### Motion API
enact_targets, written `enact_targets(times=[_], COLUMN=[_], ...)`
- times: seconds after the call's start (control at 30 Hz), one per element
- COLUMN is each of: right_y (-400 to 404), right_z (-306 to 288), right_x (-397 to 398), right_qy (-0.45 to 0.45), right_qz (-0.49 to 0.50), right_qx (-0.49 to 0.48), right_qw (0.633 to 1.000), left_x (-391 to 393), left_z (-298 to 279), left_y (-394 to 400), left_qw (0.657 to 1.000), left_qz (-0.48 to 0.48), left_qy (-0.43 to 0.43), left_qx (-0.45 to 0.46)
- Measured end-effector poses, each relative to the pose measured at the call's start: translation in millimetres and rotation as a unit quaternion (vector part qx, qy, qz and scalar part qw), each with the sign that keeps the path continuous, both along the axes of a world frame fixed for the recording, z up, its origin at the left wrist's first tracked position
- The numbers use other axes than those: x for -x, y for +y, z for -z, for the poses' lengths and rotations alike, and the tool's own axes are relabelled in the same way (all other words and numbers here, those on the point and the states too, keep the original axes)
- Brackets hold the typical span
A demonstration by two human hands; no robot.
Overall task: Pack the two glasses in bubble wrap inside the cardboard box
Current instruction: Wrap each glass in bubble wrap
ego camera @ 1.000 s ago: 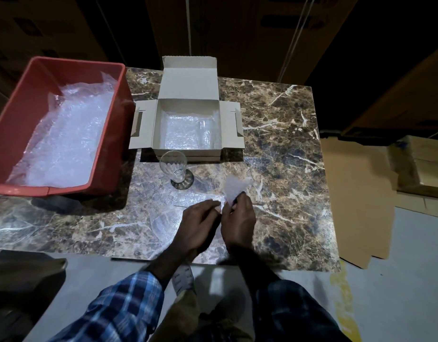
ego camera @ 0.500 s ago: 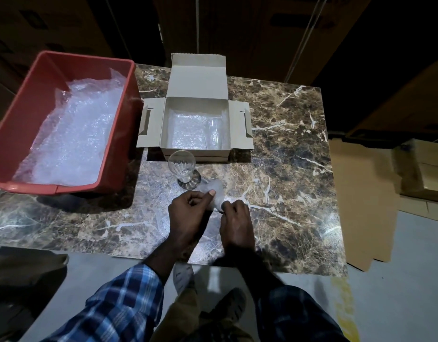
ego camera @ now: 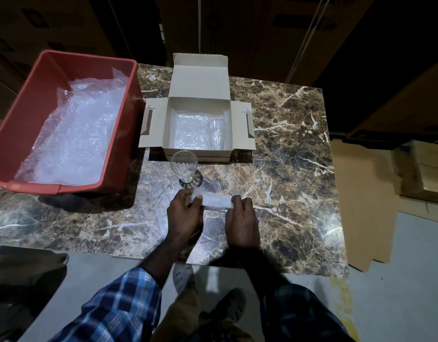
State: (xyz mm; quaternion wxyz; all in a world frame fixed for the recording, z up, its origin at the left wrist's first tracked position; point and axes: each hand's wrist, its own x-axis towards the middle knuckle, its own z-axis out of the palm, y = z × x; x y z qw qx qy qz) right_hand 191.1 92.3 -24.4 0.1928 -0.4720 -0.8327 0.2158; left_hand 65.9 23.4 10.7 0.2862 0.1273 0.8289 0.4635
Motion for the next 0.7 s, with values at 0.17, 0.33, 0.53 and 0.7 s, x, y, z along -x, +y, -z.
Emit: enact_targets(times=[0.17, 0.33, 0.53, 0.7], right_y=[3, 5, 6, 8], right_z=[0, -3, 2, 9], right_x=[-2, -1, -3, -10], right_qy=[-0.02, -0.068, -0.075, -0.098], right_qz=[-0.025, -0.04, -0.047, -0.066], right_qx=[-0.023, -0.081, -0.094, -0.113], right_qw=[0.999, 0.994, 0.992, 0.987], left_x=[2, 7, 12, 16], left_z=[6, 15, 17, 21], left_y=[-9, -12, -15, -15], left_qw=[0.999, 0.997, 0.995, 0.98], left_qz=[-0.022, -0.048, -0.02, 0.007], left_qy=[0.003, 0.003, 0.097, 0.198], left_qx=[-0.042, -0.059, -0.006, 0.018])
